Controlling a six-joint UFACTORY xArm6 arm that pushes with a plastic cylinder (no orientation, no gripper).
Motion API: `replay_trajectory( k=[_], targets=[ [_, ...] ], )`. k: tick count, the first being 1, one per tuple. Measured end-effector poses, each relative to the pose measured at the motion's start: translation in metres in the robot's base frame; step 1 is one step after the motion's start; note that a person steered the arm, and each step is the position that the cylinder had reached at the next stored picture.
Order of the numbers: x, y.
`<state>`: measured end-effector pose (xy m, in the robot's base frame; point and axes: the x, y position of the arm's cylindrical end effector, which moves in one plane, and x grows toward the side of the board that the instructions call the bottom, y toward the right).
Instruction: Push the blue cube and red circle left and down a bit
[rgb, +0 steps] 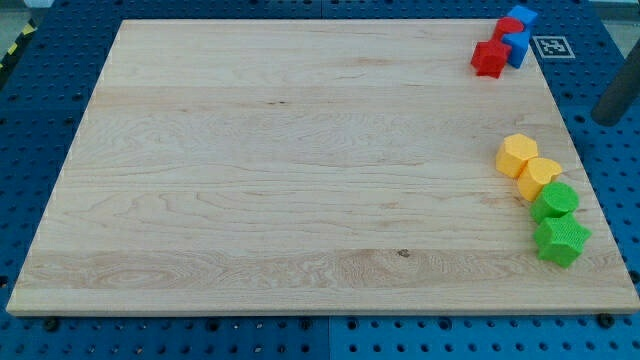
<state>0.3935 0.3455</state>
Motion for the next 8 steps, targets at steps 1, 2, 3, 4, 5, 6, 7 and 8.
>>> replay_trajectory(
  k=[1, 2, 3, 4, 5, 6, 7, 8],
  targets=[
    [-0.076, 0.000],
    [-0.188, -0.002],
    [-0.201, -0.003],
    [-0.202, -0.008],
    [-0.202, -0.008],
    [-0.203, -0.027],
    [-0.202, -0.042],
    [-0.202, -0.052]
  ],
)
